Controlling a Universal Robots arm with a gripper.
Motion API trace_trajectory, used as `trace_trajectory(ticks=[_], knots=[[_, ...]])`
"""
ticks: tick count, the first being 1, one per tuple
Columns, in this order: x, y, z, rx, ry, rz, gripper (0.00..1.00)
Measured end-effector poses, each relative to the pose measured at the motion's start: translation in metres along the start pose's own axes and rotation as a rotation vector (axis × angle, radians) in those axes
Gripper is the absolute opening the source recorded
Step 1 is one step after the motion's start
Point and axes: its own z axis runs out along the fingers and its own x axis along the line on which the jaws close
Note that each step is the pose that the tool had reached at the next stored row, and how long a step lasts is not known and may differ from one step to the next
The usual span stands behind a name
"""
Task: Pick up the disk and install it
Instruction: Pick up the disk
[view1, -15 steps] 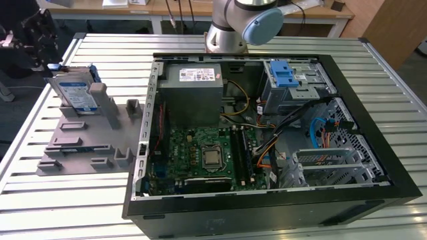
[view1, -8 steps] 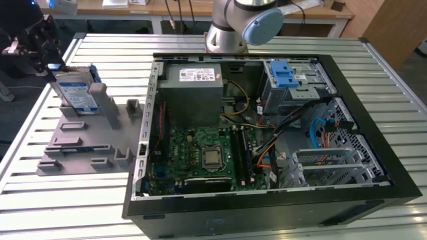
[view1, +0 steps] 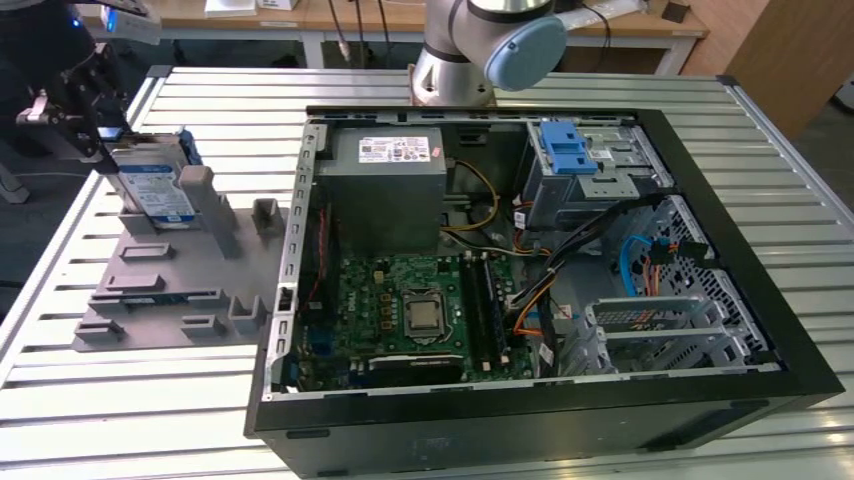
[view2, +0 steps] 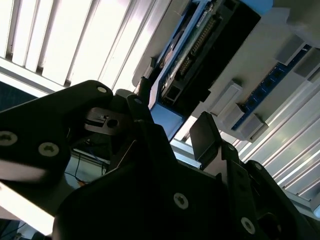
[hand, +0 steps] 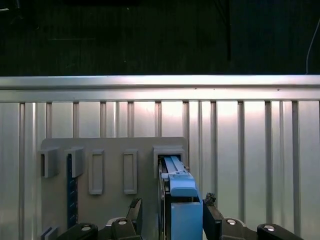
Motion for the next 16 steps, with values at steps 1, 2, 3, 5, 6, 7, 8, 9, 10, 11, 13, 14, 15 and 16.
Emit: trace_trajectory(ticks=[1,2,3,5,6,7,8,9,10,11,13,14,15,16], knots=[[0.0000,0.0000,0.0019,0.0000,0.0000,0.000,0.59],[0.0000,0.0000,0.0035,-0.0001,0.0001,0.000,0.59],[0.0000,0.0000,0.0052,0.0000,-0.0001,0.000,0.58],[0.0000,0.0000,0.0083,0.0000,0.0000,0.000,0.51],[0.0001,-0.0001,0.0090,-0.0001,0.0000,0.000,0.45],[0.0000,0.0000,0.0089,-0.0002,0.0000,0.000,0.39],[0.0000,0.0000,0.0088,-0.0001,0.0000,0.000,0.39],[0.0001,0.0000,0.0084,0.0000,-0.0001,0.000,0.36],[0.0000,0.0000,0.0082,0.0003,-0.0001,0.000,0.36],[0.0000,0.0000,0.0083,0.0006,-0.0002,0.000,0.36],[0.0000,-0.0001,0.0083,0.0008,-0.0002,0.000,0.36],[0.0000,-0.0001,0.0082,0.0007,-0.0001,0.000,0.36],[0.0000,0.0000,0.0081,0.0006,-0.0001,0.000,0.36],[0.0000,0.0000,0.0078,0.0006,0.0000,0.000,0.38]])
